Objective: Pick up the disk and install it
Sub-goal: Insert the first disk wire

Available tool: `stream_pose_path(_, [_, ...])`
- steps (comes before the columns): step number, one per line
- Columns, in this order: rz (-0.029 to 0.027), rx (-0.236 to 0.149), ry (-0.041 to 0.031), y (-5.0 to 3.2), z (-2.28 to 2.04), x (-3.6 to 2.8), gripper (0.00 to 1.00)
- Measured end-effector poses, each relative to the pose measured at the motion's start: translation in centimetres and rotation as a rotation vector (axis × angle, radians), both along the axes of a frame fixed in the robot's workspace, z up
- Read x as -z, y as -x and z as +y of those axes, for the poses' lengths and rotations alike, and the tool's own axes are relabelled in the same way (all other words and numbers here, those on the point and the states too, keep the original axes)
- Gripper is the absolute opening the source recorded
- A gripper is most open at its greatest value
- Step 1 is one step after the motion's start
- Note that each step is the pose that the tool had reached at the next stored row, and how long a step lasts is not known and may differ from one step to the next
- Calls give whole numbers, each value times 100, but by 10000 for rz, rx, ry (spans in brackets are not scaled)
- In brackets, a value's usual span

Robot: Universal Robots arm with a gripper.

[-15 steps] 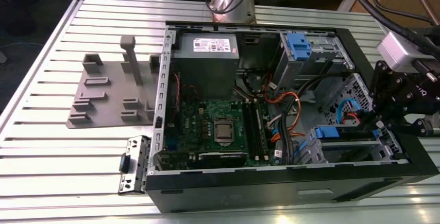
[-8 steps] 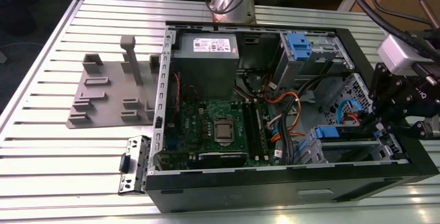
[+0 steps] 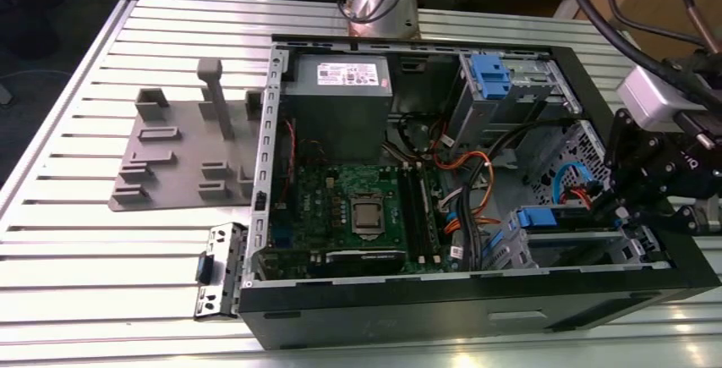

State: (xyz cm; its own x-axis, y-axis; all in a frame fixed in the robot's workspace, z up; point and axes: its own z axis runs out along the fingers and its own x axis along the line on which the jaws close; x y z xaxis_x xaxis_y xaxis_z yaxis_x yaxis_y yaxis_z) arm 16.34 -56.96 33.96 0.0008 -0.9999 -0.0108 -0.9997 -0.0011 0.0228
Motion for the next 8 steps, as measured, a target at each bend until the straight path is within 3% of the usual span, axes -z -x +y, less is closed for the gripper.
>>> stream_pose_path(2, [0,0,-24,0,-1,4,17])
stream_pose_path(4, [-1,-1,-118,0,0,8,17])
stream_pose_path(5, [-1,0,-203,0,0,8,17])
stream_pose_path(7, [0,-1,-456,0,0,8,17])
stream_pose_path(8, [0,0,-531,0,0,9,17])
